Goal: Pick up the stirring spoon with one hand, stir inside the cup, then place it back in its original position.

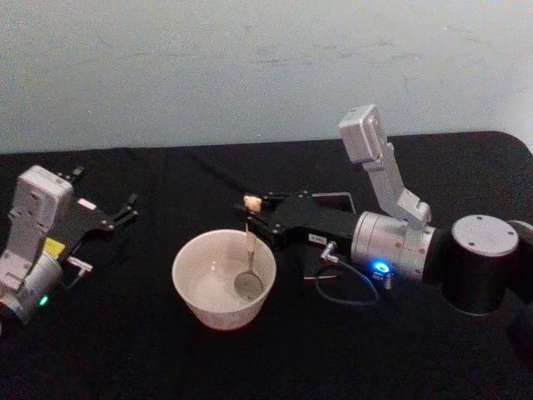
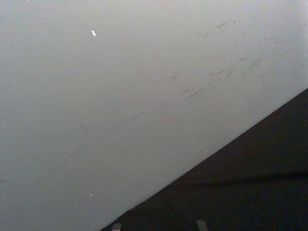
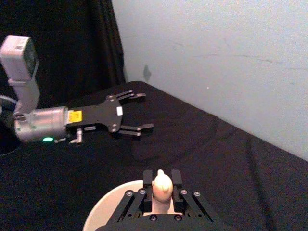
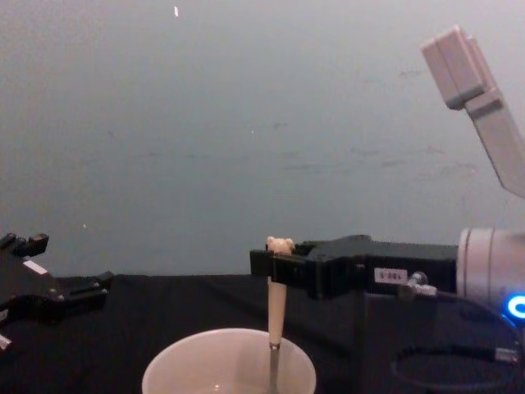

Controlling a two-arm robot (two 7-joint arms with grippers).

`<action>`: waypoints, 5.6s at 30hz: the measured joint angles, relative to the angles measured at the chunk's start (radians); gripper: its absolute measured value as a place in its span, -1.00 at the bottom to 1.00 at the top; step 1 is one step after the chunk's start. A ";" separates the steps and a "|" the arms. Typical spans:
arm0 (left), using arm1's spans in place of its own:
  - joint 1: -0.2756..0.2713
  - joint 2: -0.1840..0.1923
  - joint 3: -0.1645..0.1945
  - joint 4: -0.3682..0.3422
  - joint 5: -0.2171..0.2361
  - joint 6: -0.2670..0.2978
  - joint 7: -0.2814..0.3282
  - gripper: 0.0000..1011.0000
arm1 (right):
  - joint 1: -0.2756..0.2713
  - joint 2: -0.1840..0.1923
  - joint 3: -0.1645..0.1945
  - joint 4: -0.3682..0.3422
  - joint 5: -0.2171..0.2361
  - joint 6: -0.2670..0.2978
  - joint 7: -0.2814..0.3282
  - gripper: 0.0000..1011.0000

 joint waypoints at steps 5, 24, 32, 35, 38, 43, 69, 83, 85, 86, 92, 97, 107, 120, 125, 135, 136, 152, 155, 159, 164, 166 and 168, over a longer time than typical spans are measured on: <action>0.000 0.000 0.000 0.000 0.000 0.000 0.000 0.98 | -0.019 0.019 -0.002 -0.037 0.019 0.013 0.017 -0.55; 0.000 0.000 0.000 0.000 0.000 0.000 0.000 0.98 | 0.016 -0.042 -0.043 -0.009 0.035 0.031 -0.016 -0.55; 0.000 0.000 0.000 0.000 0.000 0.000 0.000 0.98 | 0.042 -0.082 -0.023 0.046 0.031 0.034 -0.061 -0.55; 0.000 0.000 0.000 0.000 0.000 0.000 0.000 0.98 | 0.044 -0.082 -0.014 0.051 0.031 0.039 -0.070 -0.55; 0.000 0.000 0.000 0.000 0.000 0.000 0.000 0.98 | 0.043 -0.079 -0.006 0.052 0.033 0.044 -0.073 -0.55; 0.000 0.000 0.000 0.000 0.000 0.000 0.000 0.98 | 0.036 -0.071 0.004 0.041 0.038 0.055 -0.080 -0.55; 0.000 0.000 0.000 0.000 0.000 0.000 0.000 0.98 | 0.043 -0.025 0.108 -0.090 0.186 0.226 -0.200 -0.55; 0.000 0.000 0.000 0.000 0.000 0.000 0.000 0.98 | 0.041 0.004 0.186 -0.127 0.277 0.232 -0.266 -0.55; 0.000 0.000 0.000 0.000 0.000 0.000 0.000 0.98 | 0.037 0.010 0.194 -0.132 0.288 0.232 -0.268 -0.55; 0.000 0.000 0.000 0.000 0.000 0.000 0.000 0.98 | 0.033 0.017 0.201 -0.137 0.300 0.232 -0.269 -0.55; 0.000 0.000 0.000 0.000 0.000 0.000 0.000 0.98 | 0.011 0.050 0.231 -0.157 0.346 0.232 -0.269 -0.55; 0.000 0.000 0.000 0.000 0.000 0.000 0.000 0.98 | -0.005 0.074 0.249 -0.172 0.375 0.232 -0.265 -0.55; 0.000 0.000 0.000 0.000 0.000 0.000 0.000 0.98 | -0.039 0.131 0.271 -0.198 0.416 0.213 -0.252 -0.55; 0.000 0.000 0.000 0.000 0.000 0.000 0.000 0.98 | -0.048 0.171 0.234 -0.183 0.408 0.174 -0.258 -0.55; 0.000 0.000 0.000 0.000 0.000 0.000 0.000 0.98 | -0.046 0.178 0.205 -0.169 0.395 0.165 -0.261 -0.55; 0.000 0.000 0.000 0.000 0.000 0.000 0.000 0.98 | -0.031 0.168 0.140 -0.108 0.366 0.157 -0.272 -0.55; 0.000 0.000 0.000 0.000 0.000 0.000 0.000 0.98 | -0.030 0.167 0.137 -0.104 0.364 0.156 -0.272 -0.55; 0.000 0.000 0.000 0.000 0.000 0.000 0.000 0.98 | -0.024 0.149 0.106 -0.058 0.322 0.149 -0.260 -0.55; 0.000 0.000 0.000 0.000 0.000 0.000 0.000 0.98 | -0.028 0.149 0.104 -0.057 0.315 0.147 -0.254 -0.55; 0.000 0.000 0.000 0.000 0.000 0.000 0.000 0.98 | -0.034 0.149 0.102 -0.056 0.307 0.143 -0.247 -0.55; 0.000 0.000 0.000 0.000 0.000 0.000 0.000 0.98 | -0.042 0.149 0.102 -0.056 0.295 0.135 -0.240 -0.55; 0.000 0.000 0.000 0.000 0.000 0.000 0.000 0.98 | -0.046 0.150 0.103 -0.057 0.291 0.133 -0.236 -0.55; 0.000 0.000 0.000 0.000 0.000 0.000 0.000 0.98 | -0.049 0.151 0.104 -0.057 0.288 0.132 -0.233 -0.55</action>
